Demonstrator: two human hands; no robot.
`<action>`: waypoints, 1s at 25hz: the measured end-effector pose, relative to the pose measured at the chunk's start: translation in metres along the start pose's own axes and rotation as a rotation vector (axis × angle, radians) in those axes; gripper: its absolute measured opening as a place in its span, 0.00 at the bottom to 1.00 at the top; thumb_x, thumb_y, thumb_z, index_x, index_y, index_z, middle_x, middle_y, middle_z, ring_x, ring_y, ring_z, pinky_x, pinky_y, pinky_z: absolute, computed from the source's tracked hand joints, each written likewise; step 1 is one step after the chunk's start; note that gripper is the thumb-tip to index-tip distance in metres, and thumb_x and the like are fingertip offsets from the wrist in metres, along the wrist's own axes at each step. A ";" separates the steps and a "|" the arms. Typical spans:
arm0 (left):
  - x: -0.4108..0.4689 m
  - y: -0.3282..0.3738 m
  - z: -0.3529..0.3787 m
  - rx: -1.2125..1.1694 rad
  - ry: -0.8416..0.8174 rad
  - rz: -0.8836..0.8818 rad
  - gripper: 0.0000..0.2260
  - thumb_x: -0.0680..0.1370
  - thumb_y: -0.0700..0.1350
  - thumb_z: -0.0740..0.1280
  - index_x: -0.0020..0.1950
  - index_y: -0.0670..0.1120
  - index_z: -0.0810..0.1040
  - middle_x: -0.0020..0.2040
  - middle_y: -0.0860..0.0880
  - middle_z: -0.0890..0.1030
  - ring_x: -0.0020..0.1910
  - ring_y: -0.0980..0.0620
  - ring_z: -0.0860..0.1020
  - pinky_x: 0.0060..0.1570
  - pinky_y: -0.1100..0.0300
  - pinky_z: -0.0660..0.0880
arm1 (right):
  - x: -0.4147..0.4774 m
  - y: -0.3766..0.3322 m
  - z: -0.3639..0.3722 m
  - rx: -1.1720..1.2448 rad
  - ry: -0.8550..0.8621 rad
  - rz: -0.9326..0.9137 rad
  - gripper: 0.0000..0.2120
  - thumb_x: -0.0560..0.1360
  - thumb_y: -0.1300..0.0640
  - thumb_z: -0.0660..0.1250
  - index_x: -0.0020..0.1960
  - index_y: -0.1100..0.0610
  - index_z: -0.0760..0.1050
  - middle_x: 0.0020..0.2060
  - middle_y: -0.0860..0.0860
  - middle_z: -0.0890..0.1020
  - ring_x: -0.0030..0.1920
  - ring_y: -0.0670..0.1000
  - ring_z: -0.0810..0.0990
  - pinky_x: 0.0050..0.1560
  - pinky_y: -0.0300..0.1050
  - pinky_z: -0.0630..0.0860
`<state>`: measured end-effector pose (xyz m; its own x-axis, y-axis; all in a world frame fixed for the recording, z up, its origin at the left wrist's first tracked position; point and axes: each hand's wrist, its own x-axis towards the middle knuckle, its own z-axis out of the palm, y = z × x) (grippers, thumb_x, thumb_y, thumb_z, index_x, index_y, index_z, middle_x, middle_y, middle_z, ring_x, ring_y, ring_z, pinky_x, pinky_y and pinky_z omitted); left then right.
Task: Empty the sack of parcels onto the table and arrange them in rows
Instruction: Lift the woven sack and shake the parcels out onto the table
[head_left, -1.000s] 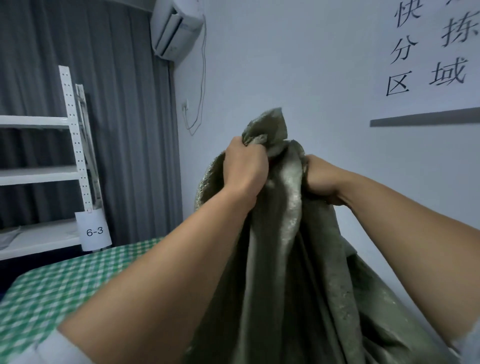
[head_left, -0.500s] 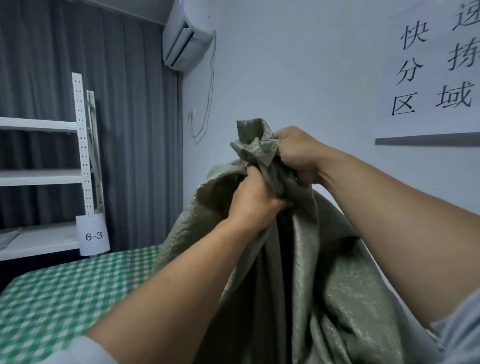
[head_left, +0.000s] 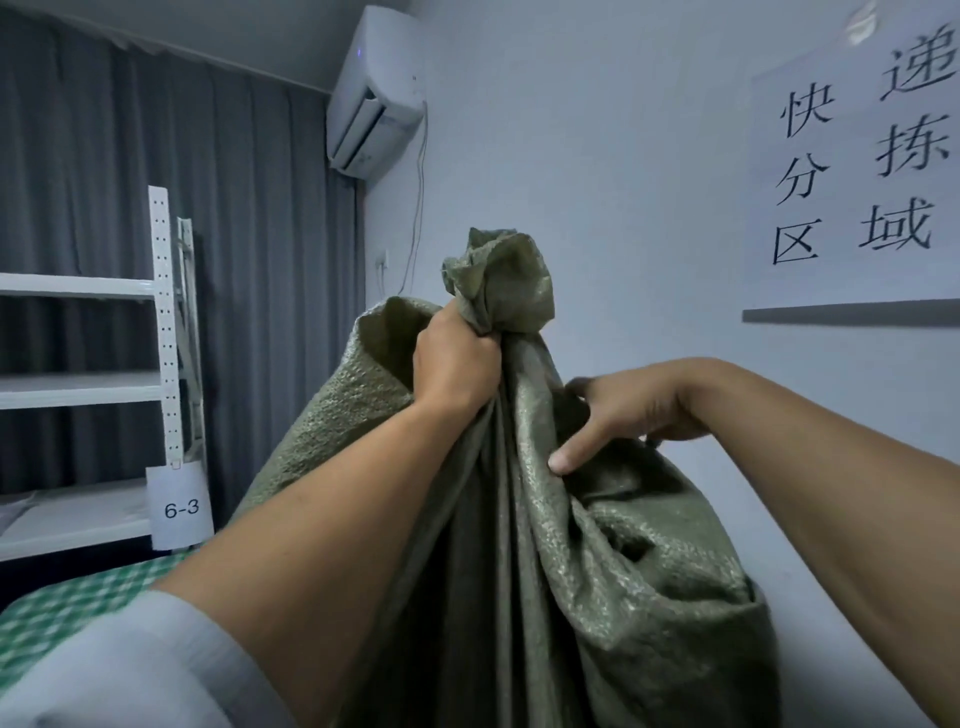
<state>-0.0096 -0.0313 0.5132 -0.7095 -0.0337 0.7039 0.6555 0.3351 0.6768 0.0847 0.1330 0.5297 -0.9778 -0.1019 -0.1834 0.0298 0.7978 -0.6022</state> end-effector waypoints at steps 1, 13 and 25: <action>0.006 0.004 -0.003 0.004 0.019 0.004 0.04 0.75 0.41 0.64 0.44 0.46 0.78 0.42 0.49 0.82 0.46 0.44 0.80 0.48 0.49 0.79 | 0.004 0.004 0.006 0.043 -0.093 0.033 0.27 0.69 0.53 0.79 0.65 0.50 0.75 0.58 0.51 0.85 0.59 0.54 0.84 0.64 0.57 0.78; 0.061 -0.003 -0.045 0.024 0.178 0.016 0.04 0.75 0.42 0.63 0.45 0.49 0.78 0.42 0.50 0.82 0.45 0.46 0.80 0.51 0.46 0.79 | 0.085 -0.065 0.037 -0.062 0.127 -0.301 0.14 0.69 0.72 0.68 0.54 0.65 0.81 0.51 0.64 0.84 0.52 0.65 0.84 0.51 0.66 0.82; 0.158 -0.075 -0.078 -0.141 0.209 0.038 0.04 0.69 0.45 0.67 0.41 0.51 0.80 0.40 0.52 0.85 0.44 0.46 0.83 0.50 0.44 0.81 | 0.195 -0.142 0.034 0.166 0.694 -0.463 0.11 0.72 0.69 0.59 0.35 0.57 0.72 0.32 0.57 0.77 0.36 0.59 0.78 0.32 0.47 0.69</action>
<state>-0.1510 -0.1352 0.5901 -0.6243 -0.2225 0.7489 0.7206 0.2061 0.6620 -0.1034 -0.0202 0.5526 -0.8029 0.0346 0.5951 -0.4276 0.6622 -0.6154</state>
